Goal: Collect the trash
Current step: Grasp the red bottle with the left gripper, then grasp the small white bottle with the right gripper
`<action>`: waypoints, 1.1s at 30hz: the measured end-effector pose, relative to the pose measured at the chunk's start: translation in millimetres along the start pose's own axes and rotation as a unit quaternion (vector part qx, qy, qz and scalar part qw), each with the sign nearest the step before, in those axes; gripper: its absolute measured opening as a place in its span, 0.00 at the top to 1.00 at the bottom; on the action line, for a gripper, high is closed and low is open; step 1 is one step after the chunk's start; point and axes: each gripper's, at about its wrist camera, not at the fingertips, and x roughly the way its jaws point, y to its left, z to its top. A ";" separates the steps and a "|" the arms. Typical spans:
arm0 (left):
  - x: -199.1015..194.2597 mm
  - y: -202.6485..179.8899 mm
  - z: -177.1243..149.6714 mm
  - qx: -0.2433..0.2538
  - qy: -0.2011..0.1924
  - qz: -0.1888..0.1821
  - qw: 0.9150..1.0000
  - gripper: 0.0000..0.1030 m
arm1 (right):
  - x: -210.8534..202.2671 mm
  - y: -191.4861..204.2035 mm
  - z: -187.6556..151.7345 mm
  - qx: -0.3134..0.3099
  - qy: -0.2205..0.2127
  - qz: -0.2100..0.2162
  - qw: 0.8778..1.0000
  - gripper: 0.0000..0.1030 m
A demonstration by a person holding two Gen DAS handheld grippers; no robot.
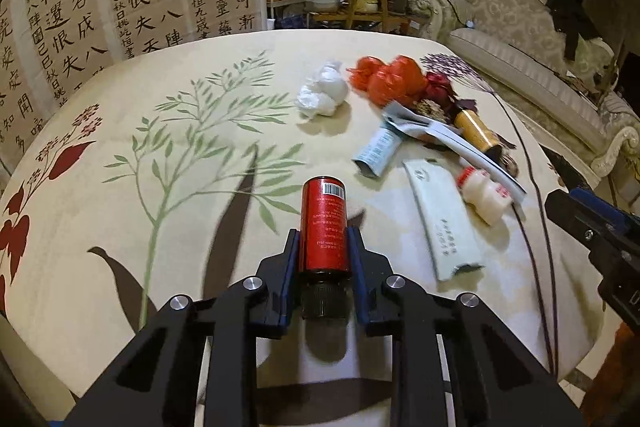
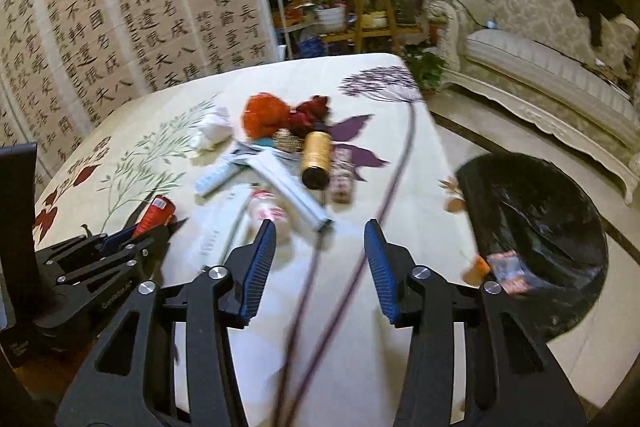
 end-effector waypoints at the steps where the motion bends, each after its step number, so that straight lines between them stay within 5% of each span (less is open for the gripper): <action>1: 0.5 3.6 1.6 -0.001 -0.001 0.004 1.000 0.76 | 4.2 5.3 2.5 -0.004 0.004 0.007 1.000 0.64; 13: 8.1 33.0 10.8 -0.013 -0.001 0.018 1.000 0.76 | 37.0 29.7 8.5 -0.030 0.041 0.020 0.999 0.78; 29: 8.8 36.3 17.9 -0.012 -0.003 0.012 1.000 0.76 | 53.4 36.8 21.2 -0.034 0.054 0.020 0.998 0.75; 33: 9.4 42.6 23.1 -0.015 -0.008 0.022 1.000 0.76 | 59.3 39.9 24.3 -0.035 0.056 0.020 0.998 0.67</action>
